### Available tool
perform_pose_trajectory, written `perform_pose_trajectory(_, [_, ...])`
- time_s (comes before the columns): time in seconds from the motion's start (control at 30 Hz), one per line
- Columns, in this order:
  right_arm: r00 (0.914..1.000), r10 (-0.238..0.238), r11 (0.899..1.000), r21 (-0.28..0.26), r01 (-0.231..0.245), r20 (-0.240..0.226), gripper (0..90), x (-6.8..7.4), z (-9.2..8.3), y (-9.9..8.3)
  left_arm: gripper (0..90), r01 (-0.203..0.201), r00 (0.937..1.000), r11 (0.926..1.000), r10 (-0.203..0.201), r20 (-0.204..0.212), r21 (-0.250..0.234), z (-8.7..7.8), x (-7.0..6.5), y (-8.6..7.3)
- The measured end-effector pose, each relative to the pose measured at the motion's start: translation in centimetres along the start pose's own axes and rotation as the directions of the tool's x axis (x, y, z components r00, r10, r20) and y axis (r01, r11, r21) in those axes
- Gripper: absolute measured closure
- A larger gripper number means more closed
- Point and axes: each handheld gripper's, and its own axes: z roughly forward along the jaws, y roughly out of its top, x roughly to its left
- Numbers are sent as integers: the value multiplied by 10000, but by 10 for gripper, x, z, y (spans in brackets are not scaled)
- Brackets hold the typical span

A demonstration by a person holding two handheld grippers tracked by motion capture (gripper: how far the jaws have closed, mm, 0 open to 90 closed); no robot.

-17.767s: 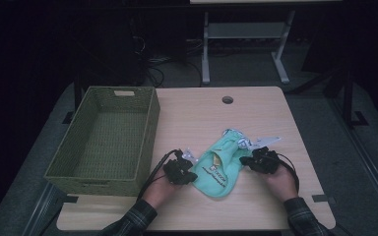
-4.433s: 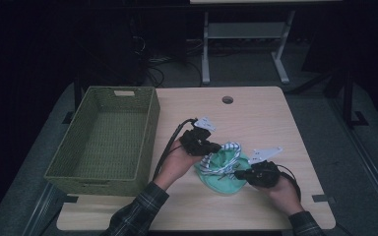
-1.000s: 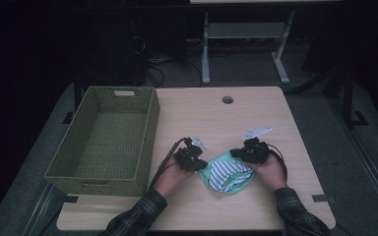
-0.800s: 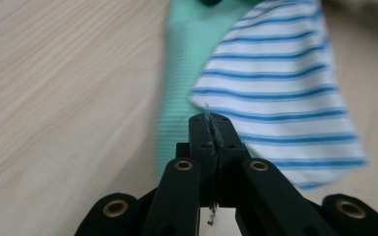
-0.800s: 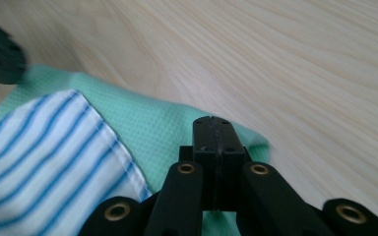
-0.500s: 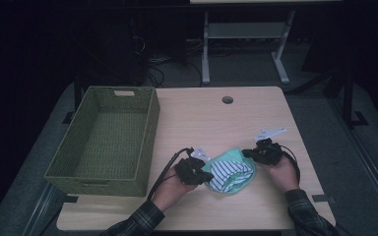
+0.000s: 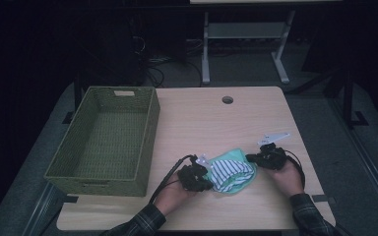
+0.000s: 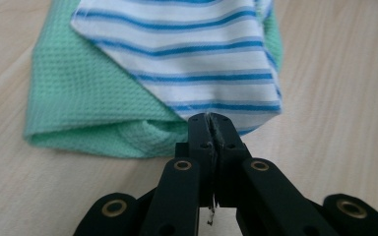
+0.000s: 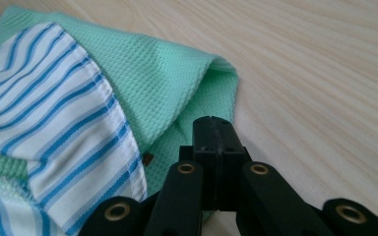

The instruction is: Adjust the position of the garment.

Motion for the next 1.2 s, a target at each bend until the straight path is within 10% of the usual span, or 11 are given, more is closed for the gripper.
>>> perform_pose_trajectory(0.83, [9984,-478,9973,537,494,-299,898,25,-17,-19,878,186,9885,9998,-184,-1502,-5,8,49,29])
perform_pose_trajectory(1.2, [9985,-540,9977,-414,544,97,897,18,-37,-4,878,629,9931,9935,-718,-924,-952,-19,51,27])
